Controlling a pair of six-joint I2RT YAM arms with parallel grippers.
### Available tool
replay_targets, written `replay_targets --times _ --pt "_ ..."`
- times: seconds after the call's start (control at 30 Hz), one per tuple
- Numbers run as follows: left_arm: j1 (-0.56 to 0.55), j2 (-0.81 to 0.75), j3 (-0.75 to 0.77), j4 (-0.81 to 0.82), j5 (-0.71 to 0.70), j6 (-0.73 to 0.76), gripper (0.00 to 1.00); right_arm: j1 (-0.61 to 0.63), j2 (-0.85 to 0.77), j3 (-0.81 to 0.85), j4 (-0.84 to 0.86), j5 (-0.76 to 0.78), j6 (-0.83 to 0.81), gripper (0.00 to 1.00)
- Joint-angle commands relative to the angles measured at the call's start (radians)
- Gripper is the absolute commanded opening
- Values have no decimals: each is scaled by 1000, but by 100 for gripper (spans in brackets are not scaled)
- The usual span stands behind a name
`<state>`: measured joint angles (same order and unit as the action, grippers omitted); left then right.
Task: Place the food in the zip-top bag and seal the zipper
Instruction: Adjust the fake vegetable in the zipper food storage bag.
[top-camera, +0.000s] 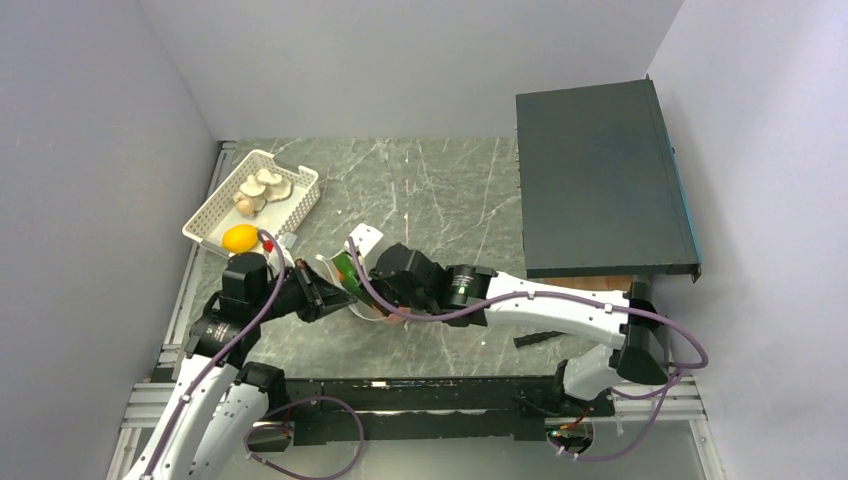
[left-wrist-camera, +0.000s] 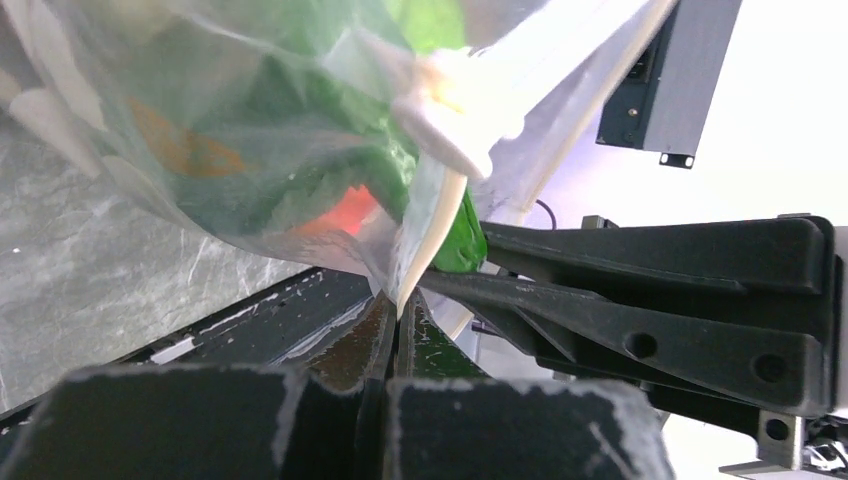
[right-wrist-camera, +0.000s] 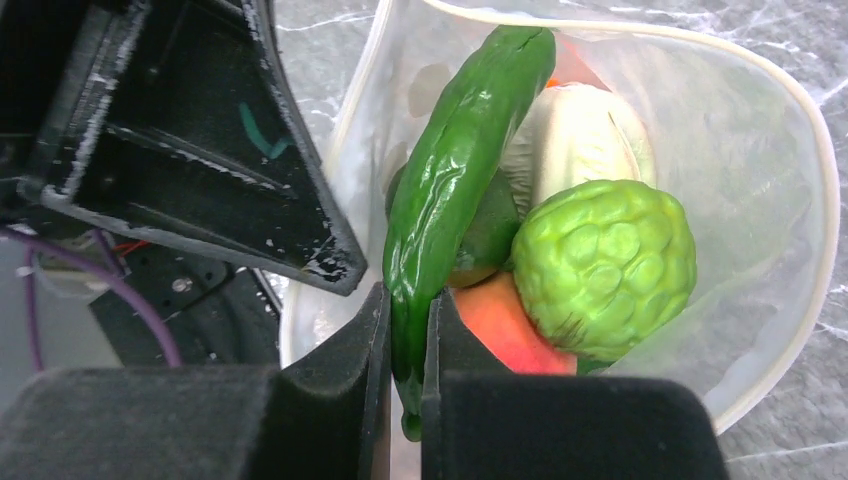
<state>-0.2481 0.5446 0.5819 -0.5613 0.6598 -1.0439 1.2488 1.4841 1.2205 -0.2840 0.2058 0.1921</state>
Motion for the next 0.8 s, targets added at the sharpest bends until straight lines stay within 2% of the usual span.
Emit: replay_targets --times 0.0,0.07,0.17,0.3,0.5,0.67,0.77 --pt "0 -20 79 -1 2 24 0 -19 22 158 -167 -90 37 0" --pt "1 -26 86 0 -1 19 0 -30 90 244 -258 -129 48 0" --pt "-1 -28 95 -3 -5 17 0 -32 168 329 -346 -91 55 0" --pt "-1 -24 87 1 -6 16 0 -58 203 353 -349 -136 64 0" --pt "-2 -35 73 3 -8 16 0 -138 209 348 -307 -348 70 1" --pt "-1 -39 76 -17 -17 23 0 -154 220 334 -245 -406 45 24" --pt "-1 -42 85 -37 -39 21 0 -150 223 337 -242 -443 20 32"
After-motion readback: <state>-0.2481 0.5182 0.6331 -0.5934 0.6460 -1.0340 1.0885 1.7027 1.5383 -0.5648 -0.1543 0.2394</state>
